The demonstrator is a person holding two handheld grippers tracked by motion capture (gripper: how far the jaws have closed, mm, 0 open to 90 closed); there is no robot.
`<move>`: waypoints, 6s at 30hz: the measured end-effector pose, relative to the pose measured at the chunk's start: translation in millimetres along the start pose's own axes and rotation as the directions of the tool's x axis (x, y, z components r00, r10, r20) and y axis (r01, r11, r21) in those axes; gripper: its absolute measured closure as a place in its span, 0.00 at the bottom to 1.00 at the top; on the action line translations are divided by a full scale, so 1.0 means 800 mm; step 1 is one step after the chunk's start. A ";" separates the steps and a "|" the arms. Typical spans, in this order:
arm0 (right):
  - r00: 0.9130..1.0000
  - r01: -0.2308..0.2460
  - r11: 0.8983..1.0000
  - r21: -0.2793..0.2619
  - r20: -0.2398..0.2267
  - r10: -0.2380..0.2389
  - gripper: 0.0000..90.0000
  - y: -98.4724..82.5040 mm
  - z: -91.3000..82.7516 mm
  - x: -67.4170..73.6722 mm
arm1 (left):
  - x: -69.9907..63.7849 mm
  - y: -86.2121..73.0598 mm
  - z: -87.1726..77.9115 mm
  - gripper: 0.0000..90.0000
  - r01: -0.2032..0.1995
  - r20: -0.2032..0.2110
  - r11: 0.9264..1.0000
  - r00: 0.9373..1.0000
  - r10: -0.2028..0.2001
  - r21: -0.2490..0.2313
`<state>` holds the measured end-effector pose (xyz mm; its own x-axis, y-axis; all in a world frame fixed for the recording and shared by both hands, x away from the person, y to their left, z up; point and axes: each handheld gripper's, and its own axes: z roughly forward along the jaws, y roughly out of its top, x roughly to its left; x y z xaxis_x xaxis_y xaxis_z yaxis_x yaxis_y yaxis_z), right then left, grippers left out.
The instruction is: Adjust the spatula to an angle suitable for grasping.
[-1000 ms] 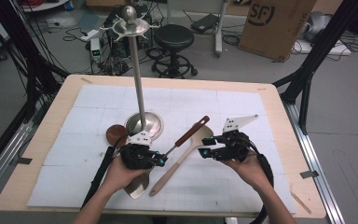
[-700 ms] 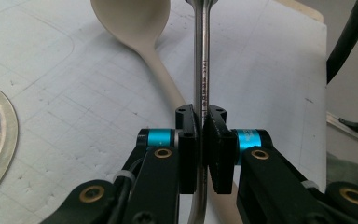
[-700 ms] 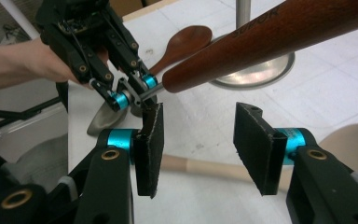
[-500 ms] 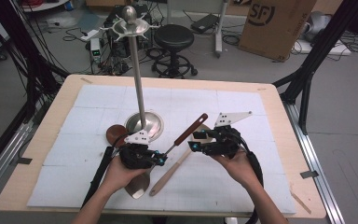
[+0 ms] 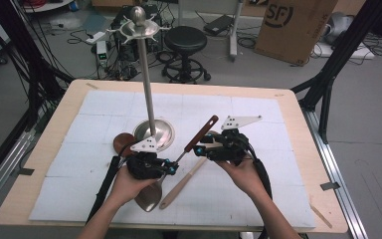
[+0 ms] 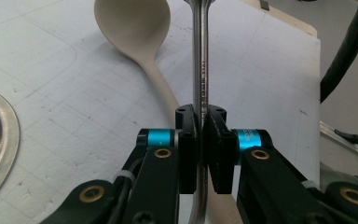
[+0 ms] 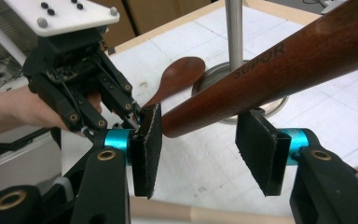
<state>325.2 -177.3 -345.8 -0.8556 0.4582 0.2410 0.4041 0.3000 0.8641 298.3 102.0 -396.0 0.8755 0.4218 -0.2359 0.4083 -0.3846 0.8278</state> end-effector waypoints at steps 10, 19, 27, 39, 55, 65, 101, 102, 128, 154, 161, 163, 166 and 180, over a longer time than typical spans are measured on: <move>0.998 -0.048 0.998 -0.036 0.036 0.049 0.57 0.021 0.013 0.011 | -0.007 0.010 -0.001 0.92 -0.011 -0.016 0.999 1.000 0.011 -0.032; 0.992 -0.121 0.990 -0.075 -0.038 0.119 0.72 0.044 0.013 0.014 | -0.008 0.015 -0.011 0.91 -0.022 -0.012 0.997 1.000 0.021 -0.069; 0.990 -0.118 0.987 -0.111 -0.095 0.108 0.78 0.065 0.015 0.021 | -0.004 0.015 -0.028 0.76 0.001 -0.018 0.993 1.000 -0.003 -0.117; 0.999 0.025 0.979 -0.203 -0.037 -0.034 0.81 0.091 -0.001 0.027 | 0.002 0.011 -0.057 0.68 -0.004 -0.057 0.990 0.998 -0.004 -0.137; 0.991 0.075 0.968 -0.240 -0.091 -0.099 0.81 0.096 -0.002 0.028 | 0.004 0.008 -0.060 0.63 0.002 -0.060 0.991 0.998 -0.010 -0.136; 0.984 0.090 0.964 -0.251 -0.128 -0.125 0.81 0.103 -0.001 0.036 | 0.001 0.014 -0.062 0.62 0.006 -0.018 0.984 1.000 -0.010 -0.178; 0.978 0.081 0.972 -0.221 -0.172 -0.120 0.77 0.106 0.033 0.068 | -0.018 0.025 -0.056 0.93 -0.024 -0.030 0.983 0.999 0.019 -0.181; 0.979 0.085 0.973 -0.215 -0.162 -0.121 0.77 0.106 0.033 0.070 | -0.018 0.026 -0.056 0.93 -0.027 -0.042 0.984 0.999 0.020 -0.175; 0.967 0.138 0.960 -0.243 -0.178 -0.184 0.81 0.112 0.036 0.060 | -0.011 0.015 -0.081 0.69 -0.007 -0.125 0.981 0.992 -0.017 -0.195; 0.953 0.177 0.953 -0.246 -0.201 -0.229 0.81 0.132 0.048 0.045 | 0.005 -0.025 -0.117 0.47 0.018 -0.160 0.985 0.986 -0.046 -0.171; 0.953 0.177 0.953 -0.246 -0.198 -0.229 0.81 0.138 0.053 0.044 | 0.010 -0.032 -0.124 0.36 0.041 -0.189 0.983 0.979 -0.075 -0.180; 0.953 0.176 0.953 -0.245 -0.199 -0.227 0.81 0.138 0.055 0.045 | 0.010 -0.034 -0.126 0.34 0.039 -0.197 0.983 0.977 -0.075 -0.180; 0.954 0.177 0.954 -0.242 -0.197 -0.227 0.81 0.139 0.059 0.044 | 0.011 -0.035 -0.129 0.31 0.039 -0.200 0.982 0.977 -0.076 -0.184; 0.955 0.187 0.953 -0.237 -0.183 -0.233 0.81 0.144 0.065 0.043 | 0.014 -0.037 -0.125 0.21 0.036 -0.227 0.987 0.971 -0.073 -0.159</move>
<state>359.3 -83.5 -261.2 -0.9706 0.2145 0.1094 0.1481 0.1735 0.9736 270.3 200.3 -372.0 0.7619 0.6240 -0.1735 0.3936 -0.2334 0.8892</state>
